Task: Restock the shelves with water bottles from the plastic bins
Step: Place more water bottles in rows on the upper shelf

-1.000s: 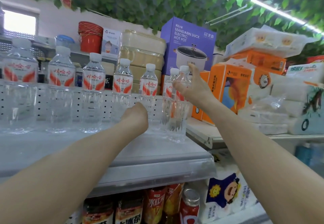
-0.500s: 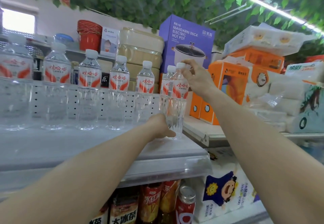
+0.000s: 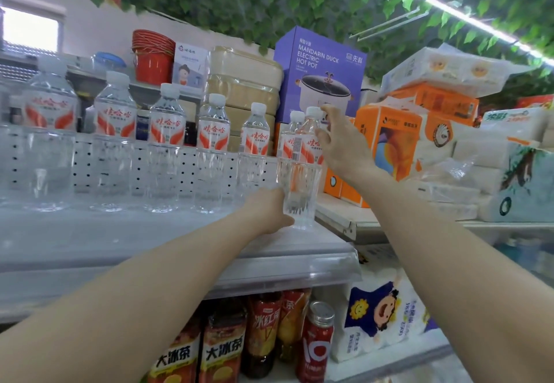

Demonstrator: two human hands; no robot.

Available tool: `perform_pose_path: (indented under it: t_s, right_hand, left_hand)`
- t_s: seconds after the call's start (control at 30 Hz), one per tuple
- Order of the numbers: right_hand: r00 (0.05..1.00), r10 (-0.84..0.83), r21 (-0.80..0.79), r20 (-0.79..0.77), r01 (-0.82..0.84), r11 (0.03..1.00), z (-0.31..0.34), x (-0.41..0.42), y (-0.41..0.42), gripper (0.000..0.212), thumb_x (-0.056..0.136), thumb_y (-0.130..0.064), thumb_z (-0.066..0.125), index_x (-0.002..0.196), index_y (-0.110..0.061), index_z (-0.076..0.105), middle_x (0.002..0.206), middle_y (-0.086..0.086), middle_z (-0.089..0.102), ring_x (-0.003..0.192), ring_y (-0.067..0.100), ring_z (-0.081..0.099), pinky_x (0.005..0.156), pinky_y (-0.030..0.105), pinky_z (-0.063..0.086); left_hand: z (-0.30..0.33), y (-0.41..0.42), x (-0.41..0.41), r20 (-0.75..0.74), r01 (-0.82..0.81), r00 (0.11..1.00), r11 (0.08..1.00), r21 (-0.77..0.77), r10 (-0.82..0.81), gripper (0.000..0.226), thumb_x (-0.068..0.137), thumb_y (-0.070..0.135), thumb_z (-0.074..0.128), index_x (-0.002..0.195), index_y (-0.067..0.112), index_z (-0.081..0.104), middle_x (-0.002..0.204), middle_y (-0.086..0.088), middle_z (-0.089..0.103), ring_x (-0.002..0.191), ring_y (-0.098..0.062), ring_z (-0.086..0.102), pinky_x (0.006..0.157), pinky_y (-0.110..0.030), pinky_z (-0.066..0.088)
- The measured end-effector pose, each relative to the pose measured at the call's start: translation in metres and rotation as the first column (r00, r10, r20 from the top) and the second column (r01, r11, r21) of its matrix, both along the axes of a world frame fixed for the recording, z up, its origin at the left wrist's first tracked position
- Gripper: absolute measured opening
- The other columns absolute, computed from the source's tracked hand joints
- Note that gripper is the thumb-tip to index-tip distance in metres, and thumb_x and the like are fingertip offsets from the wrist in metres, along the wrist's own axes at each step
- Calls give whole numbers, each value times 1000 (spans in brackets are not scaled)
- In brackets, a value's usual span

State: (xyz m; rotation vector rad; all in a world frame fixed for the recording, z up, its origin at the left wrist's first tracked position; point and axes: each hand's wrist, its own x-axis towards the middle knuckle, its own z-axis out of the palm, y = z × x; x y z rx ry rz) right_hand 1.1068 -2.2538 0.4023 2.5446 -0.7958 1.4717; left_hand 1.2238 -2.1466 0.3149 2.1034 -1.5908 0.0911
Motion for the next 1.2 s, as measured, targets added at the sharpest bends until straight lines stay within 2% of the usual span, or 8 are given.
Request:
perform_pose_path:
  t_s: [0.07, 0.17, 0.53, 0.67, 0.8, 0.87, 1.03, 1.2]
  right_hand:
    - [998, -58, -44, -37, 56, 997, -13, -10, 17, 43, 102, -28, 42, 144, -24, 32, 134, 11, 51, 105, 29, 58, 75, 35, 41]
    - [976, -161, -99, -150, 147, 984, -38, -25, 50, 43, 103, -36, 40, 144, -23, 33, 133, 12, 50, 111, 33, 56, 74, 36, 39]
    - [900, -274, -85, -338, 261, 962, -172, -62, 210, 45, 102, -38, 40, 144, -20, 39, 134, 11, 50, 118, 36, 51, 83, 44, 45]
    - [895, -255, -69, -365, 247, 967, -239, -63, 261, 43, 101, -36, 44, 139, -15, 44, 125, 17, 54, 111, 38, 54, 80, 45, 46]
    - [876, -181, 68, -447, 235, 970, -326, -55, 305, 44, 101, -35, 44, 140, -15, 42, 125, 18, 53, 110, 39, 53, 81, 46, 44]
    - [865, -124, 145, -487, 220, 965, -378, -50, 325, 45, 101, -33, 46, 141, -13, 44, 125, 19, 54, 110, 40, 53, 82, 46, 44]
    - [808, 61, 330, -587, 169, 929, -525, -35, 367, 42, 101, -32, 47, 138, -11, 46, 122, 17, 54, 101, 40, 56, 70, 43, 46]
    - [752, 234, 539, -616, 185, 821, -676, -21, 403, 47, 94, -34, 40, 129, -6, 55, 111, 18, 59, 87, 40, 61, 64, 42, 50]
  left_hand:
    - [-1, 17, -1, 77, 9, 997, 998, -64, -4, 52, 91, 34, 63, 134, 10, 47, 128, -9, 58, 112, -26, 56, 90, -33, 45]
    - [-7, 50, -4, 169, 33, 986, 989, -143, -9, 54, 92, 36, 61, 137, 11, 44, 134, -7, 53, 118, -26, 52, 93, -35, 43]
    - [-90, 213, -14, 233, 171, 967, 935, -310, -99, 52, 91, 24, 62, 139, 14, 46, 138, -6, 50, 124, -26, 47, 101, -39, 41]
    - [-148, 271, -6, 214, 184, 968, 946, -267, -128, 50, 90, 23, 62, 137, 12, 49, 134, -9, 52, 121, -30, 50, 101, -41, 42]
    - [-229, 315, 5, 103, 150, 986, 973, -174, -134, 49, 91, 19, 61, 138, 13, 47, 137, -8, 49, 123, -29, 48, 99, -38, 39]
    - [-280, 332, 15, 38, 146, 989, 982, -122, -143, 48, 90, 18, 60, 136, 13, 50, 134, -10, 51, 122, -31, 48, 97, -38, 38]
    - [-422, 372, 33, -70, 131, 990, 988, 76, -126, 48, 87, 15, 64, 133, 9, 52, 128, -14, 54, 117, -36, 50, 94, -42, 41]
    - [-572, 422, 36, -211, 77, 977, 958, 276, -18, 46, 77, 5, 73, 122, 6, 61, 117, -16, 61, 104, -38, 59, 83, -43, 49]
